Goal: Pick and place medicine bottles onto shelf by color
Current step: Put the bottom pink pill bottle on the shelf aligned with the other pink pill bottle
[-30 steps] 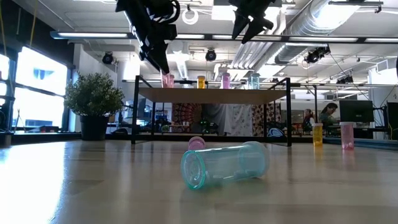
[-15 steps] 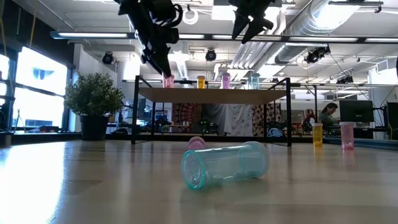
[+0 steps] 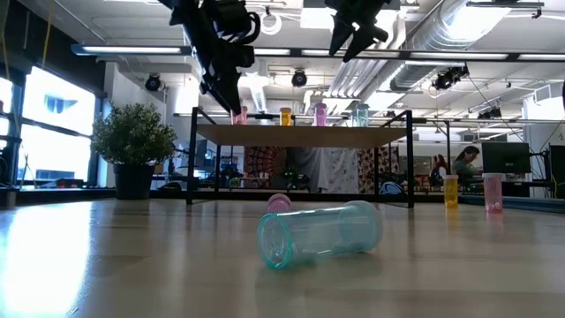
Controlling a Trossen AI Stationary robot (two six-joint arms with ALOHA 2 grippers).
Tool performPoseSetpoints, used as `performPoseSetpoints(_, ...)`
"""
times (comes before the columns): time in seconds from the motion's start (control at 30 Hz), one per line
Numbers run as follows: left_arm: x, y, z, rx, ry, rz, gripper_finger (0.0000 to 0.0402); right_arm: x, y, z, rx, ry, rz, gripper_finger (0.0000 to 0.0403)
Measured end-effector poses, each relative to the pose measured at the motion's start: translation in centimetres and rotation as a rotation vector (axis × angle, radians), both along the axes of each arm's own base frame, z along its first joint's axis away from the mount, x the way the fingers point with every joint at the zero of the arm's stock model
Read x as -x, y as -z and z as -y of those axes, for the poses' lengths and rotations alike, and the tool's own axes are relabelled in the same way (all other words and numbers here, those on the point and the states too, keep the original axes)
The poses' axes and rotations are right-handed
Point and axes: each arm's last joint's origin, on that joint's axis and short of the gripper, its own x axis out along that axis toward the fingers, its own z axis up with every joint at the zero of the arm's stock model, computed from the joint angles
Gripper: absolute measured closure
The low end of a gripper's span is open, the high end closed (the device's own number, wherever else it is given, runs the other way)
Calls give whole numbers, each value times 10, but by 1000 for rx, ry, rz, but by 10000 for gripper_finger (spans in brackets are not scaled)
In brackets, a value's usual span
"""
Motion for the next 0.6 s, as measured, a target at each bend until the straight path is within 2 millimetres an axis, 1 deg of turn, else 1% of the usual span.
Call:
performPoseSetpoints(0.37, 0, -2, -1, -30, -18, 2, 202, 0, 0, 0, -4, 6, 4, 163)
performPoseSetpoints(0.47, 1, -3, -1, -37, -44, -14, 192, 0, 0, 0, -4, 6, 4, 163)
performPoseSetpoints(0.6, 3, -12, -1, -56, -64, -48, 191, 0, 0, 0, -5, 7, 5, 163)
